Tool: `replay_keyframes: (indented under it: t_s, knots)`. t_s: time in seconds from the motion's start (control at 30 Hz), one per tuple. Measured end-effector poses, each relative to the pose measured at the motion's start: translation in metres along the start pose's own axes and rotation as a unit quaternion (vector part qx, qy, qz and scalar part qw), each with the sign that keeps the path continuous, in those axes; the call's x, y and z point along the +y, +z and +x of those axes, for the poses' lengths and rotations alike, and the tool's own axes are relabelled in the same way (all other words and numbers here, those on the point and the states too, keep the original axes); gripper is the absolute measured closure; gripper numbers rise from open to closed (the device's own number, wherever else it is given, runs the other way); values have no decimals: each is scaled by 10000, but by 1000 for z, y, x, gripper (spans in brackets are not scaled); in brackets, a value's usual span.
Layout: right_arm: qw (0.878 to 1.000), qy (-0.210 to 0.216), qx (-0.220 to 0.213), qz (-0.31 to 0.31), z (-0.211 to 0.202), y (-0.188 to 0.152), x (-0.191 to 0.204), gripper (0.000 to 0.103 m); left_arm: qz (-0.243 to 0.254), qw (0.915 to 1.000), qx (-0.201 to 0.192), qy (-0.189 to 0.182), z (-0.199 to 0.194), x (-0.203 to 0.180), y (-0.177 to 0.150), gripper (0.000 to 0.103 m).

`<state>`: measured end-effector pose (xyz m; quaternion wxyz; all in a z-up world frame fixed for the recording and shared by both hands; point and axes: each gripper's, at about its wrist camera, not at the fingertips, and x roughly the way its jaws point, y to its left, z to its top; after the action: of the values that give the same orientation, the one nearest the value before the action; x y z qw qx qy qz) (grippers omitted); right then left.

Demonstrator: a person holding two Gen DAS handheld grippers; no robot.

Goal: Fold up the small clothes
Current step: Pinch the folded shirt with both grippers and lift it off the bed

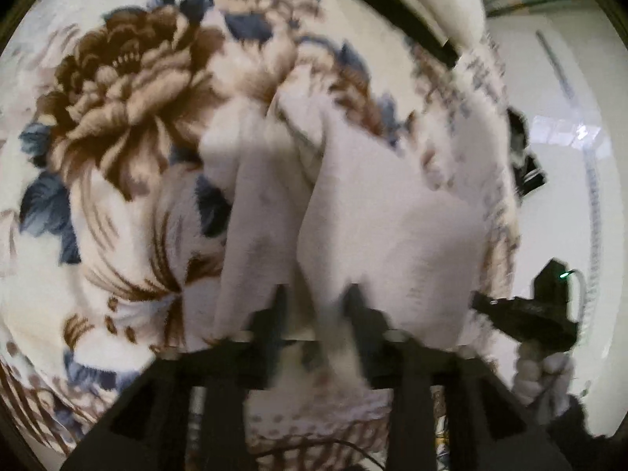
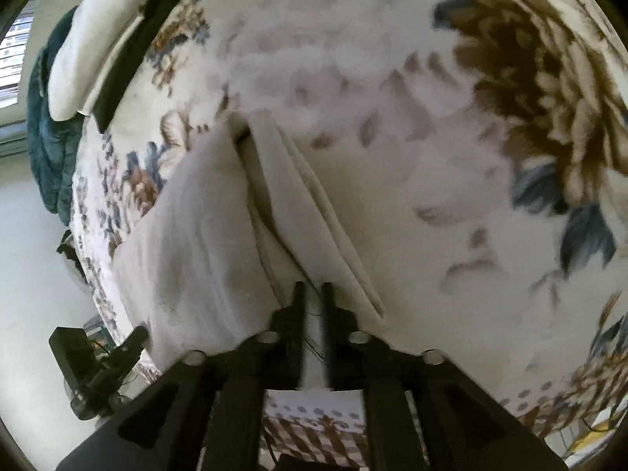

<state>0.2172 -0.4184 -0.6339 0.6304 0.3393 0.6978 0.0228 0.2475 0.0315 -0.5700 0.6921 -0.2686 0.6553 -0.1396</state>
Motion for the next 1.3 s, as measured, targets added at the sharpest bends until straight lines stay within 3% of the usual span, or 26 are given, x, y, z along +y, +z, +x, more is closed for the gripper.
replay_keyframes:
  t_s: [0.03,0.07,0.13,0.23,0.3,0.37,0.53,0.8,0.9,1.1,1.3]
  knots:
    - [9999,102,-82,-54,-7,2,0,57,-48,9999,-97,-70,-6,0,0,47]
    - [9997,153,-164,-71,-13,3,0,36,-116,9996,-219,-128,-13,2,2,38]
    - [9986,349,-360,-137,-22,6,-1,28,-274,9984,-431,-247,-21,10,8,37]
    - [9973,606,-296,-278,-17,17,0,16,-508,9972,-474,-289,-16,21,23,37]
    - [9964,769,-114,-347,-3,26,2,15,-594,9955,-472,-572,-8,22,35,37]
    - [9953,883,42,-405,15,34,6,15,-509,9960,-406,-607,6,15,48,37]
    - [9914,1096,354,-627,47,45,14,12,-61,9996,-42,271,41,10,54,37]
    - [9859,1381,650,-683,65,55,15,10,-39,10000,69,15,41,25,51,37]
    - [9840,1396,758,-806,66,56,19,10,283,9989,-1,377,30,20,49,37]
    - [9820,1394,898,-901,74,58,27,10,35,9996,286,27,54,29,48,37]
    - [9782,1528,1012,-981,80,55,37,12,-178,9995,187,-162,55,29,50,38]
